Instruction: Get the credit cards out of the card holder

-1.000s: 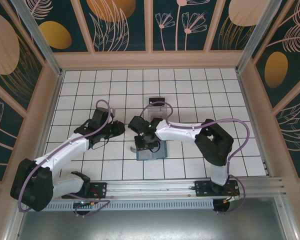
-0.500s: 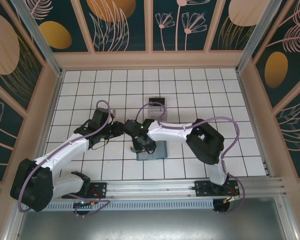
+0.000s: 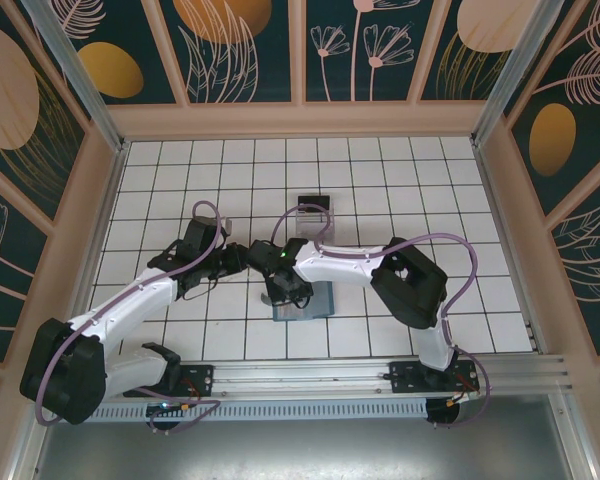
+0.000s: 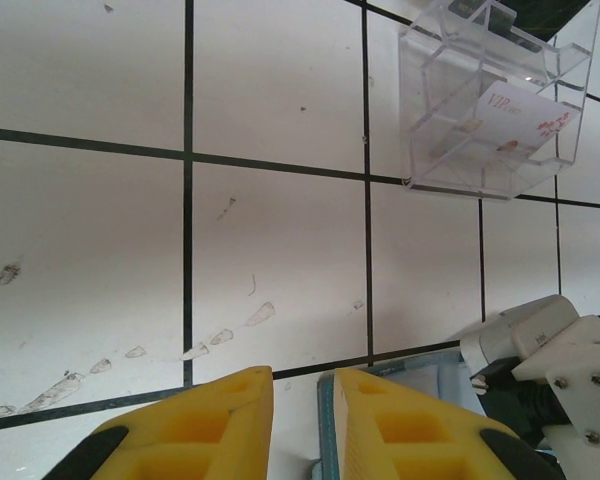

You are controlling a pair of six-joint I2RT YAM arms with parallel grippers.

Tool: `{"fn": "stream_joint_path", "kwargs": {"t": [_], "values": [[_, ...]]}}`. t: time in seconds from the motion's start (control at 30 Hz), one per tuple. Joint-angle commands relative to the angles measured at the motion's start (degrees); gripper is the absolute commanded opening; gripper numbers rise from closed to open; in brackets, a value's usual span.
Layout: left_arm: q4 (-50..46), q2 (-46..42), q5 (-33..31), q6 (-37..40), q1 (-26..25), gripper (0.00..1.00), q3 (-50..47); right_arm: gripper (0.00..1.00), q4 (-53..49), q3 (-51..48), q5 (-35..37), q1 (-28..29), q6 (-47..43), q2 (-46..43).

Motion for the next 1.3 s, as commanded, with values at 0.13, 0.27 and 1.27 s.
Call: {"fn": "stream_joint_path", "kwargs": {"t": [0.13, 0.27, 1.27], "values": [[1.22, -0.68, 5.53, 0.19, -0.64, 0.22, -0.24, 0.10, -1.28, 0.00, 1.45, 0.25, 0.69, -3.33], [2.70, -0.15, 8.77, -1.53, -2.76, 0.22, -1.14, 0.10, 2.14, -3.09, -0.70, -0.59, 1.22, -7.14], [17.04, 14.25, 14.11, -14.34, -15.79, 0.14, -5.57, 0.19, 19.31, -22.56, -7.67, -4.77, 5.38, -23.58]]}}
